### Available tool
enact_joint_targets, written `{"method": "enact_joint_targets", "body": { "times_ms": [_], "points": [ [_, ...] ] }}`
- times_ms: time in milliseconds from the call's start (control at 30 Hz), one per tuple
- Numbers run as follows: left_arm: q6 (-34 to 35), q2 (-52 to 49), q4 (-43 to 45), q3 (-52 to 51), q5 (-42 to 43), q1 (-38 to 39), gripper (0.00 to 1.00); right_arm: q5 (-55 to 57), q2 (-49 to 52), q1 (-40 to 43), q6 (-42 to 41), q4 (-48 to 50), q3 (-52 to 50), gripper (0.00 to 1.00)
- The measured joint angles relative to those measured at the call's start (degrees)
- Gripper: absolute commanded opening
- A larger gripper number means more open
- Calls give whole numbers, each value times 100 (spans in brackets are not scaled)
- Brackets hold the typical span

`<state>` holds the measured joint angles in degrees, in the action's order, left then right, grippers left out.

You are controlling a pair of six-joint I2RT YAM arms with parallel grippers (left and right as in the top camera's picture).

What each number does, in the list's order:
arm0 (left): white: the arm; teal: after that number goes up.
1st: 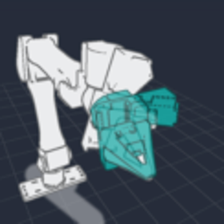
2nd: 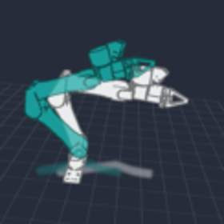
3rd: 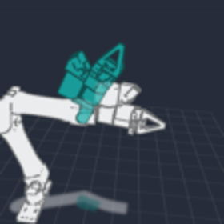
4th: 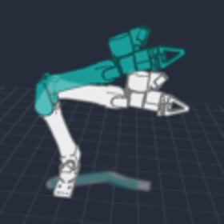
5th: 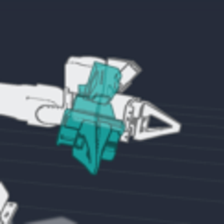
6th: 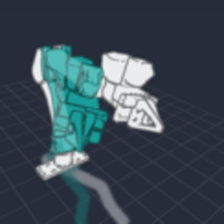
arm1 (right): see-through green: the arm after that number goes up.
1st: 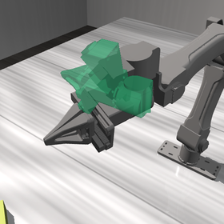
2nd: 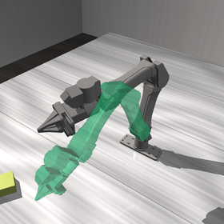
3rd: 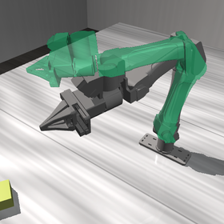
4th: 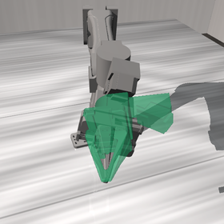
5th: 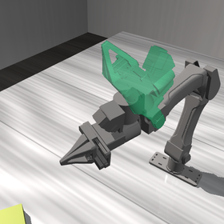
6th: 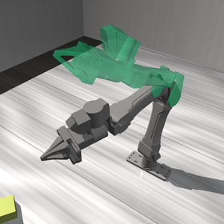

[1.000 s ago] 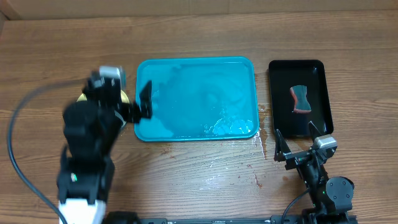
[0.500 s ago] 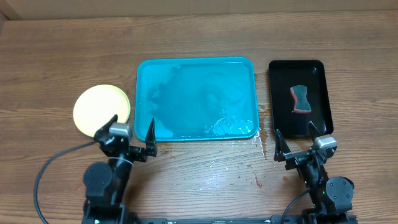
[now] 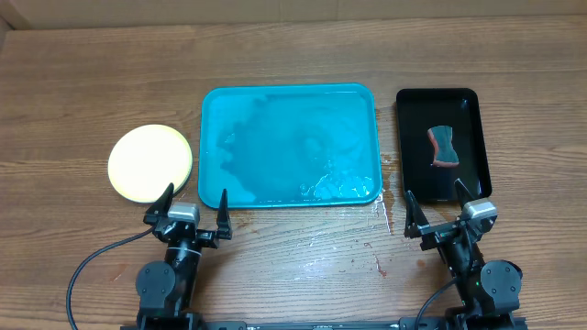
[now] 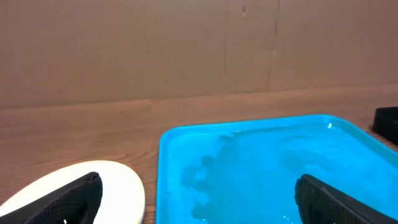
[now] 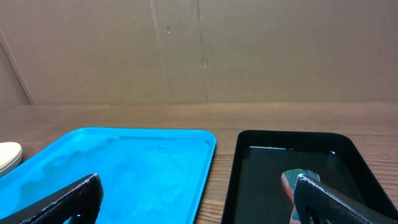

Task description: Clean dirty plates on tray and stack at the side

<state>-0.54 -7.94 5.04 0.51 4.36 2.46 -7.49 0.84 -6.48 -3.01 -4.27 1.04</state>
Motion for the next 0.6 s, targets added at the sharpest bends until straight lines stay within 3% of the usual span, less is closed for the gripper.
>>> {"method": "enact_joint_targets", "body": {
  "times_ms": [300, 600],
  "points": [
    [-114, 695, -905, -2, -37, -234, 100, -2, 0, 0, 0, 0, 2, 100],
    [-92, 699, -914, -2, -37, -251, 100, -2, 0, 0, 2, 2, 0, 100]
  ]
}}
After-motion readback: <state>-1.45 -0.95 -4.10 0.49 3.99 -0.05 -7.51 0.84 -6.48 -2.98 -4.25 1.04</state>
